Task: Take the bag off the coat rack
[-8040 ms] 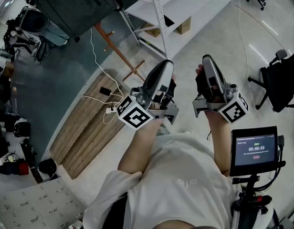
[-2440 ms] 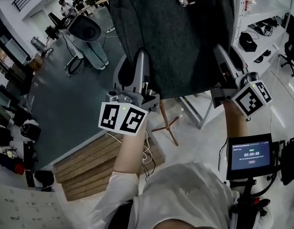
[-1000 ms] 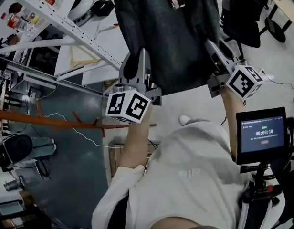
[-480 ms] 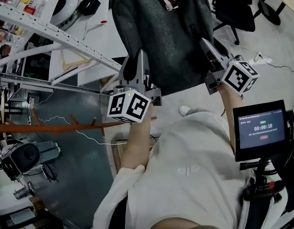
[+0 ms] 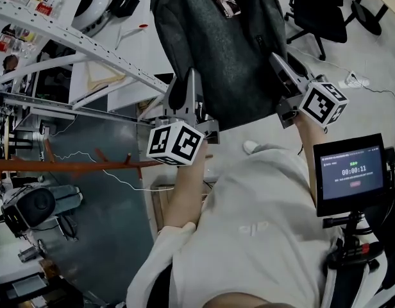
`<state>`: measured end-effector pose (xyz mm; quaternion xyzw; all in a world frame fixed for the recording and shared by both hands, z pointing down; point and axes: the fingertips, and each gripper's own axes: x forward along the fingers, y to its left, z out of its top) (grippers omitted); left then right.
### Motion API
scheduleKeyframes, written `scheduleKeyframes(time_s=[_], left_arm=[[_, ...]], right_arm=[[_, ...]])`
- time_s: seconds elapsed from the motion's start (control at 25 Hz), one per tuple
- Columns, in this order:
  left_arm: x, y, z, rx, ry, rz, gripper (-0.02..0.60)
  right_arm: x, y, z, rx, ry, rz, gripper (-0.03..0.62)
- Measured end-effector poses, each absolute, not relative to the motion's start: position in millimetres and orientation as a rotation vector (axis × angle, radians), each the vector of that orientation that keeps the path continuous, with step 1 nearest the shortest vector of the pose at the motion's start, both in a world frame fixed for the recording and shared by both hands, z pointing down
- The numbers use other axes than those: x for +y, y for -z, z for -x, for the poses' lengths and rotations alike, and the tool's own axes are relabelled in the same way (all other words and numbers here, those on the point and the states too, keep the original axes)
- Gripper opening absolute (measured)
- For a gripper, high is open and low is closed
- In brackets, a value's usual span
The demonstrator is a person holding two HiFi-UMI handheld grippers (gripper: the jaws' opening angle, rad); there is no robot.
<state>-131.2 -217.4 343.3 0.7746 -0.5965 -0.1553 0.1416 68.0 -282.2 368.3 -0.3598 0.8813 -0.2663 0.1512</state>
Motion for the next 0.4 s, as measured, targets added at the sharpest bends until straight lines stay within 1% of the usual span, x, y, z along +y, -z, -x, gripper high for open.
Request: scheduleKeyframes(time_s=[0.4], left_arm=[[-210.3, -343.6, 132.2, -1.743, 0.446, -2.222, 0.094]], right_arm=[[-278.7, -369.9, -66.2, 2.539, 0.774, 1.012, 0.158]])
